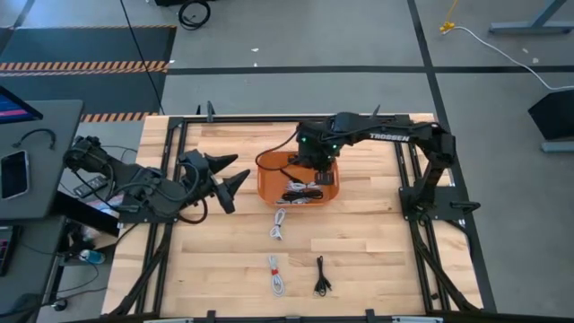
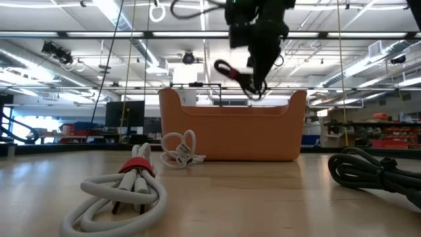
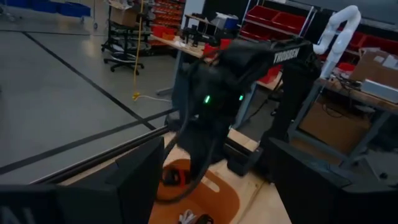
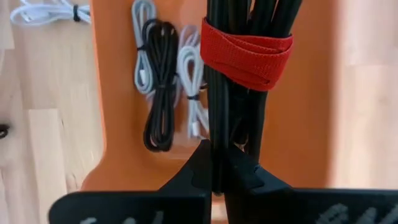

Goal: Pick and place USB-C Cables
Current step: Put the black USB cable into the orange bin

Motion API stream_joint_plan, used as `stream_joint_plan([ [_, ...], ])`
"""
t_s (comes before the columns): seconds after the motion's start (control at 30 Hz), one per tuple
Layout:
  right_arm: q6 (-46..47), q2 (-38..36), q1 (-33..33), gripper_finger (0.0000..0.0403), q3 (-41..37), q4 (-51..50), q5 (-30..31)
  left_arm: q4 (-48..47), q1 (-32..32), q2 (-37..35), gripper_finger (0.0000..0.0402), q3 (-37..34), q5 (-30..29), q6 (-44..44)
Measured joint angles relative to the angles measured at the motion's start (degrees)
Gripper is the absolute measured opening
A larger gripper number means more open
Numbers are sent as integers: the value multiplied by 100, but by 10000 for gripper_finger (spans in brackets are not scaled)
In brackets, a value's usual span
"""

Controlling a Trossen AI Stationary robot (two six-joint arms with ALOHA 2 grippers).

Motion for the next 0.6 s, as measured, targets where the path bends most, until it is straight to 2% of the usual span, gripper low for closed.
stream_joint_plan([
  [0.17, -39, 131, 37, 16, -654, 371, -60, -46, 9, 0, 288, -2, -47, -1],
  [0.6, 112, 176, -110, 16, -1735, 1231, -471, -83, 9, 0, 288, -2, -206, -44],
])
